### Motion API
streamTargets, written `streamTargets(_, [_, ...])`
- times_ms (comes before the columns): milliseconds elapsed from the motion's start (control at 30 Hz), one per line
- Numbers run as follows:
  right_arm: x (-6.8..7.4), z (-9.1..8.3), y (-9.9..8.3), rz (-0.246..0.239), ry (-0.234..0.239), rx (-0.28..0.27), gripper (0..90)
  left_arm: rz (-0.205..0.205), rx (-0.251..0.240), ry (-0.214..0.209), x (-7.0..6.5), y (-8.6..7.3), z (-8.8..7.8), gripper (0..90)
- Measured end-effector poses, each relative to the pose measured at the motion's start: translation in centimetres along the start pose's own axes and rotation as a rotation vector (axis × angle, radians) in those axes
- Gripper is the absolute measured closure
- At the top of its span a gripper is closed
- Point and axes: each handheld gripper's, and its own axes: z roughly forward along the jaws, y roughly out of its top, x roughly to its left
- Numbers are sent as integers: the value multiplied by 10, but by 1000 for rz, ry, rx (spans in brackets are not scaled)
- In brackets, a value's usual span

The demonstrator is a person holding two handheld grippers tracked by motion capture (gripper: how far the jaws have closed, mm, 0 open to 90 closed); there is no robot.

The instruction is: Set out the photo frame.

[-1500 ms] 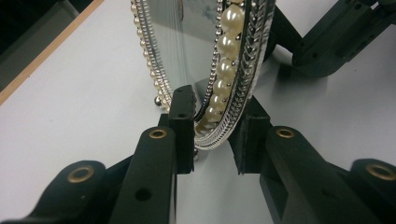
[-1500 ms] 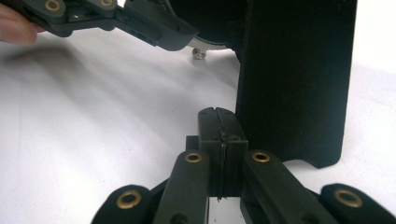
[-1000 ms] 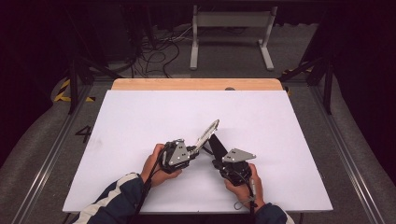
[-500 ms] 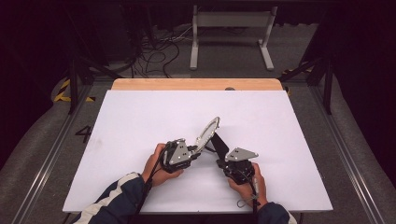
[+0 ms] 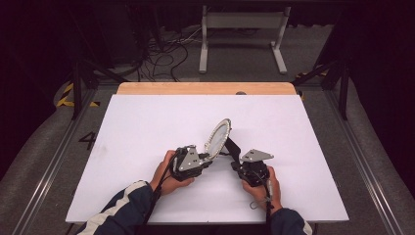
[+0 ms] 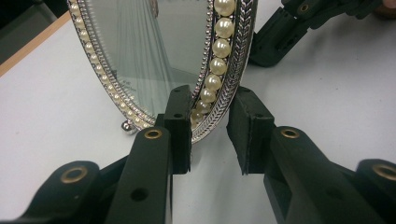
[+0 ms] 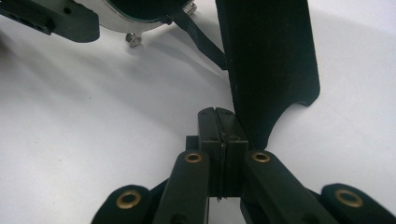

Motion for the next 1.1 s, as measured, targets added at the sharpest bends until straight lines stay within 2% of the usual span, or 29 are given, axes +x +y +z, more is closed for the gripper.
streamTargets(200, [-4,1,1,2,-18,1,900,-20,-2,-17,0,1,2,708])
streamTargets(633, [-14,2,2,26,-48,-7,900,-19,-12,-28,-1,4,8,713])
streamTargets(800, [-14,1,1,21,-52,-15,894,-10,-14,-31,-1,4,5,731])
streamTargets(867, [-11,0,0,16,-57,-26,861,-8,-13,-33,-1,5,2,730])
streamTargets(1000, [-6,-2,0,2,-70,-41,857,-8,-17,-21,2,4,-9,727])
streamTargets(1100, [0,-7,1,-20,-68,-74,854,-16,-26,16,9,0,-24,724])
